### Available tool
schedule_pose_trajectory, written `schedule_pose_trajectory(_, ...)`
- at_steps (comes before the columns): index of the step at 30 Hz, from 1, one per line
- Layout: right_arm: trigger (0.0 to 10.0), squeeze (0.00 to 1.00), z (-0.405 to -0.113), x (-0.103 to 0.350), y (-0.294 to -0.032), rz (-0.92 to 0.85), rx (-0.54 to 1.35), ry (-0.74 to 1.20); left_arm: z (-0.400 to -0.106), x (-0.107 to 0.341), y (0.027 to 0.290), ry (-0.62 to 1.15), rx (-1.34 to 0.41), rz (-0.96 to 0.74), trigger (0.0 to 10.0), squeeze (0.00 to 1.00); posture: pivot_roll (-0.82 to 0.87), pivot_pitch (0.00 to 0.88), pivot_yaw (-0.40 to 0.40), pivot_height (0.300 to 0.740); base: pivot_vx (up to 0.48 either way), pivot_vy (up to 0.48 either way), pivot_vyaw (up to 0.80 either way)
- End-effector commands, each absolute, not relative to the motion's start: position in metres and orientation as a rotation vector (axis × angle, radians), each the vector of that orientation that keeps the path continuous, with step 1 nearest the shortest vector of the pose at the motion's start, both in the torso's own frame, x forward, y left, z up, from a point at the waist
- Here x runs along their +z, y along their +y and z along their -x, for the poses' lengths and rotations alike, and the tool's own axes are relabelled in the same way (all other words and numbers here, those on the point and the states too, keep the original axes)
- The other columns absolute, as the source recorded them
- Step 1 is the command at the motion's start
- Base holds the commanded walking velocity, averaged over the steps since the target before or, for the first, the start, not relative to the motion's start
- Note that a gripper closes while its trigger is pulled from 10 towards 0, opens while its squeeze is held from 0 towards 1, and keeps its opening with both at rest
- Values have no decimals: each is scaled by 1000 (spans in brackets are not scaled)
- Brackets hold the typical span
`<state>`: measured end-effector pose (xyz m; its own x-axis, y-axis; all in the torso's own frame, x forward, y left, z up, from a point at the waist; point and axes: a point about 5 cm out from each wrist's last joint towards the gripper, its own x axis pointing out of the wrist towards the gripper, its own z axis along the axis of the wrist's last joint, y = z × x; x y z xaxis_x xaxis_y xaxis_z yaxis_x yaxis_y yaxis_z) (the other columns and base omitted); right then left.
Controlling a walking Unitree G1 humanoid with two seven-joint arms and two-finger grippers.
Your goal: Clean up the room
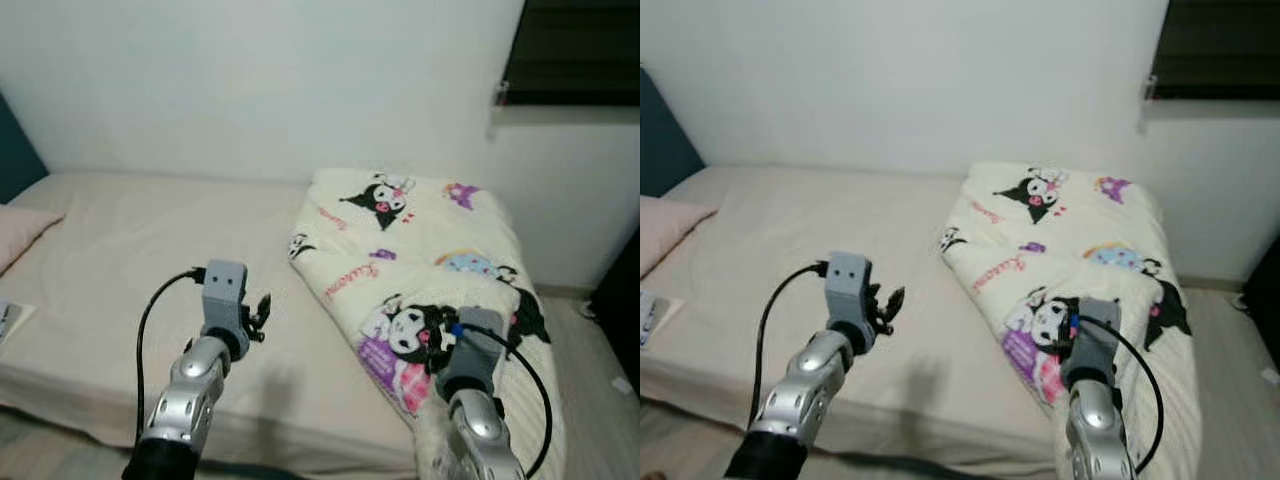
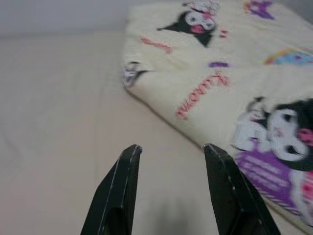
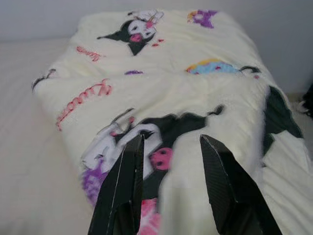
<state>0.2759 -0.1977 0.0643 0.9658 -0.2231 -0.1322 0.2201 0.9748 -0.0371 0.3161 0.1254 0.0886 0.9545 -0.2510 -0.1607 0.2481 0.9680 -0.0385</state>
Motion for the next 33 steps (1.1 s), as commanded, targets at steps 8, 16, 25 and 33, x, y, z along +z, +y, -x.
schedule_pose_trajectory(8, 10000, 0, -277, 70, -195, 8, -221, 118, -321, 94, 127, 132, -274, -10, 10000, 0, -7, 0, 85, 740, 0, 480, 0)
schedule_pose_trajectory(16, 10000, 0, -277, 74, -203, 25, -278, 100, -327, 100, 131, 90, -248, -24, 10000, 0, -12, 0, 72, 740, 0, 60, 0)
schedule_pose_trajectory(25, 10000, 0, -285, 76, -218, 58, -437, 142, -315, 94, 142, 87, -213, 31, 10000, 0, -18, 0, 76, 740, 0, 0, 0)
schedule_pose_trajectory(33, 10000, 0, -294, 73, -216, 36, -408, 192, -307, 88, 147, 105, -203, 34, 10000, 0, 0, 8, 62, 740, 0, 0, 0)
